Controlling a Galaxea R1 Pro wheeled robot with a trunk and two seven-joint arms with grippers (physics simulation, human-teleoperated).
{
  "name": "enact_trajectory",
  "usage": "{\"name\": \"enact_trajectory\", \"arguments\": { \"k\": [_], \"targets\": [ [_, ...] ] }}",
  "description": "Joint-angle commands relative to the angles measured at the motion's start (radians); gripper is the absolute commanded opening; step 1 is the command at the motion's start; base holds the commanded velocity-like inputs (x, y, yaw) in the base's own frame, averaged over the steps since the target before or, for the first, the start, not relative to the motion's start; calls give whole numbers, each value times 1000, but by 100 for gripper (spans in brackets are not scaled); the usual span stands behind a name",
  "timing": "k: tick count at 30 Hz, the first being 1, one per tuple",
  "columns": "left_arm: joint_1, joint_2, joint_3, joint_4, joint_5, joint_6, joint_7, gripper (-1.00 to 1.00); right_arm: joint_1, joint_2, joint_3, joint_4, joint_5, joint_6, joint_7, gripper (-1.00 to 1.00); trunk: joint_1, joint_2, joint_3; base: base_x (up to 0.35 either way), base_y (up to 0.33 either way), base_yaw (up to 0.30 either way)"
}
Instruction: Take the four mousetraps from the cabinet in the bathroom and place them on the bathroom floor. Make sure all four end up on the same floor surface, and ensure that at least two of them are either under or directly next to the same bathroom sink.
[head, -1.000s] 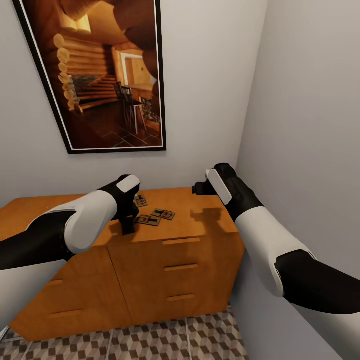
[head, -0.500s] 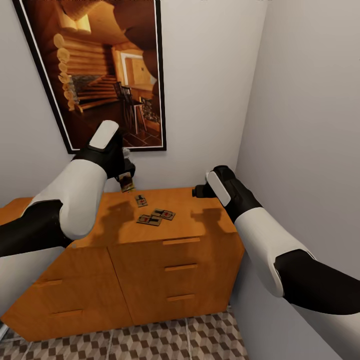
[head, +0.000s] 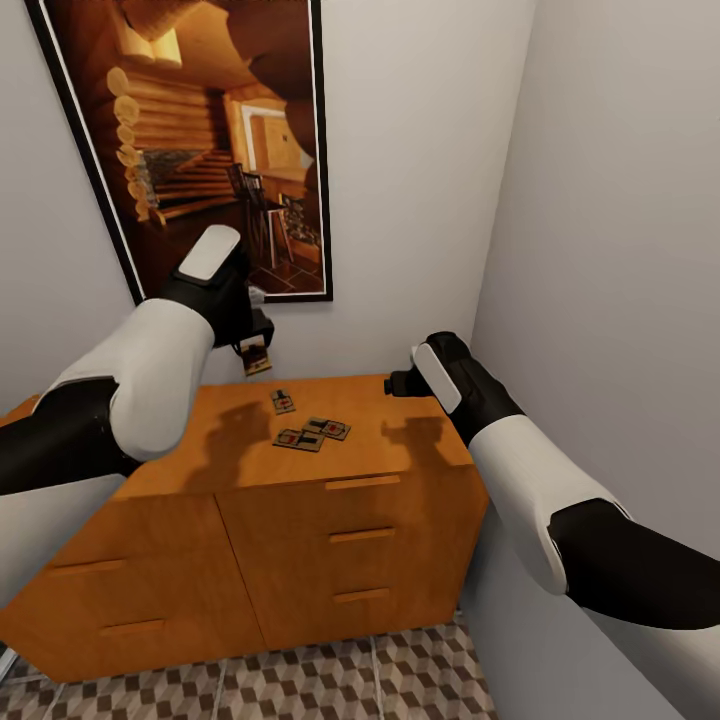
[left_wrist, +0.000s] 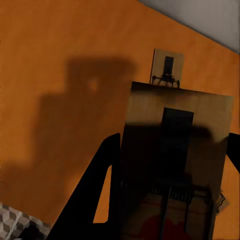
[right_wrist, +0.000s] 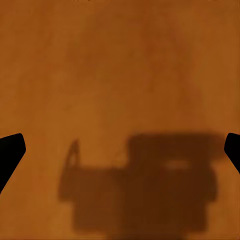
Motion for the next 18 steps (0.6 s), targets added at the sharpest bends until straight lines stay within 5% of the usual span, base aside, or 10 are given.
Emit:
{"name": "enact_trajectory", "arguments": {
  "k": [1, 18],
  "targets": [
    [-8, -1, 1, 7, 7, 10, 11, -100, -1, -1, 3, -2, -11, 2, -10, 100, 0, -1, -1, 0, 0, 0],
    [-27, 4, -2, 47, 5, 10, 11, -100, -1, -2, 2, -5, -14, 0, -7, 100, 0, -1, -1, 0, 0, 0]
  ]
}}
